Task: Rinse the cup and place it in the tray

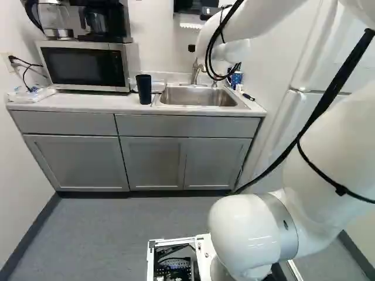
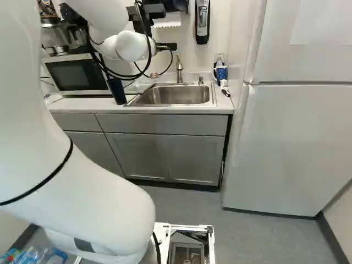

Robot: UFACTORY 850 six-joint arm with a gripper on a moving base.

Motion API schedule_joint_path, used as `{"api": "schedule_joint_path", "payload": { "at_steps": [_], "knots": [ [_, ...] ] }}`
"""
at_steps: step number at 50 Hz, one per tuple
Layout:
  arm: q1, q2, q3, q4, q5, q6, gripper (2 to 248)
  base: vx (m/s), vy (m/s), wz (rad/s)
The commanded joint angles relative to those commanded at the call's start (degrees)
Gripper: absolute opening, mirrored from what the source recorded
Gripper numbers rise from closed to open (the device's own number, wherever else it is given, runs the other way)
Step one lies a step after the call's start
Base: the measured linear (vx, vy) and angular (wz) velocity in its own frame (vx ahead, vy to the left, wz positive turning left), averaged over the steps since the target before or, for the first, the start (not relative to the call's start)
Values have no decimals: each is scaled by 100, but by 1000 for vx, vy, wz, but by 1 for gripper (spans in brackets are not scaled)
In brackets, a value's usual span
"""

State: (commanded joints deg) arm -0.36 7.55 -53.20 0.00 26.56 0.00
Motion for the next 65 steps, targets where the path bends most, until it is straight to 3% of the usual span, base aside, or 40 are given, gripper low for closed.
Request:
{"api": "schedule_joint_path", "payload": {
  "at_steps": [65],
  "knots": [
    [0,0,0,0,0,0,247,91,-40,117]
  ]
}}
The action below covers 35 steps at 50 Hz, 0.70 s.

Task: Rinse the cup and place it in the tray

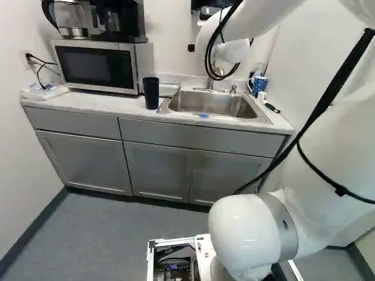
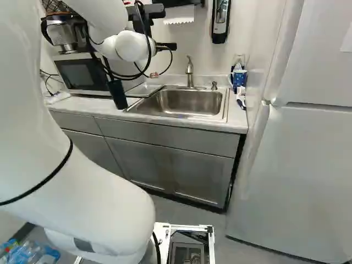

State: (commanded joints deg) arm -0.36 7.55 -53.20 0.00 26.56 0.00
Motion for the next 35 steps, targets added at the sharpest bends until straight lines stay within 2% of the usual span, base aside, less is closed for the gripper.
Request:
{"api": "schedule_joint_path", "payload": {
  "at_steps": [35],
  "knots": [
    [0,0,0,0,0,0,247,84,-57,7]
  ]
}}
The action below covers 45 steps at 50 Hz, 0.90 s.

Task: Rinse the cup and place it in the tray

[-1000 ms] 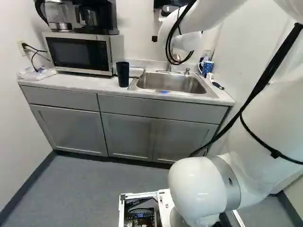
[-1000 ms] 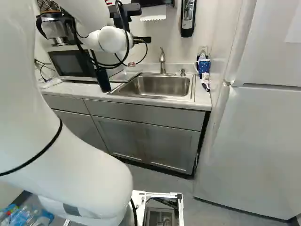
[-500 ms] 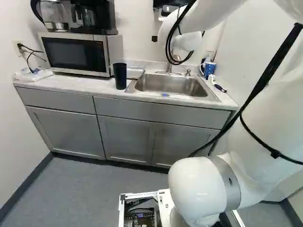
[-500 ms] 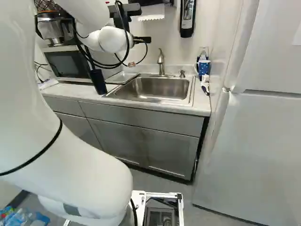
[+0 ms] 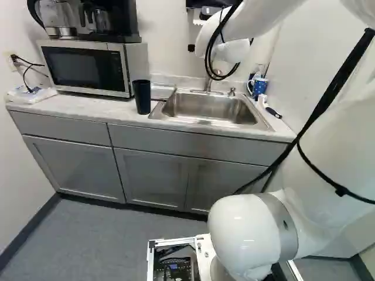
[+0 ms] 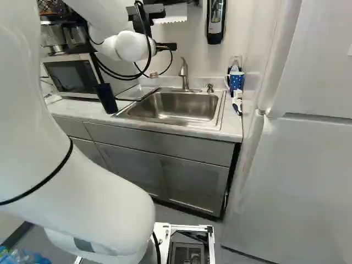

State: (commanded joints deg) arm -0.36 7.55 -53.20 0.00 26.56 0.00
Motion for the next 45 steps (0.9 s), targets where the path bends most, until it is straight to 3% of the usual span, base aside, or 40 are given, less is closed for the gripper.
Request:
{"api": "schedule_joint_path", "payload": {
  "at_steps": [45],
  "knots": [
    [0,0,0,0,0,0,247,22,-5,0]
  ]
}}
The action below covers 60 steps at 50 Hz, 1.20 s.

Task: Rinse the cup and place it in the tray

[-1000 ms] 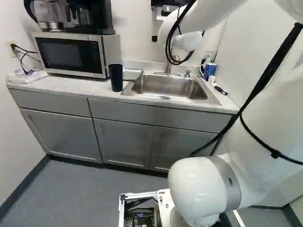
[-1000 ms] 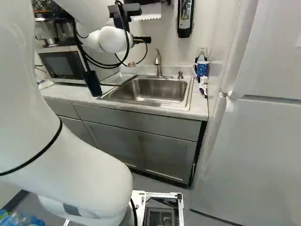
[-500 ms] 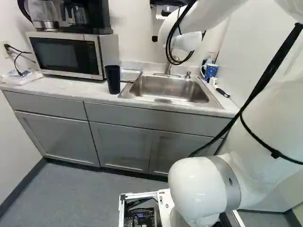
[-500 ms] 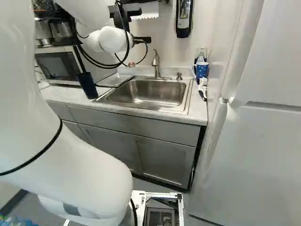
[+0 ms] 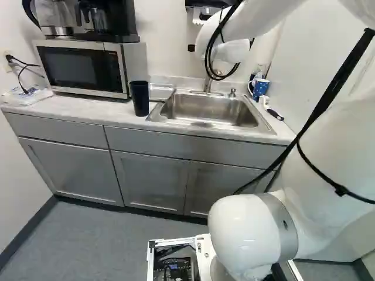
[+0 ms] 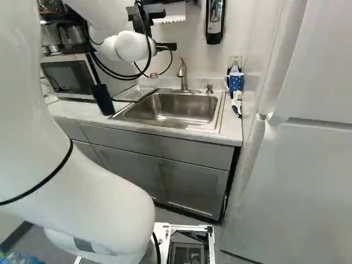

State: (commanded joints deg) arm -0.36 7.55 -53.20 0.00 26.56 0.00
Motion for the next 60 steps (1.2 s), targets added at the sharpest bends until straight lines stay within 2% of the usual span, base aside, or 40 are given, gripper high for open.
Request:
{"api": "schedule_joint_path", "payload": {
  "at_steps": [18,60],
  "knots": [
    [0,-99,-93,0,-96,0,247,0,0,0],
    [-82,-762,-734,96,-616,0,247,0,0,0]
  ]
}}
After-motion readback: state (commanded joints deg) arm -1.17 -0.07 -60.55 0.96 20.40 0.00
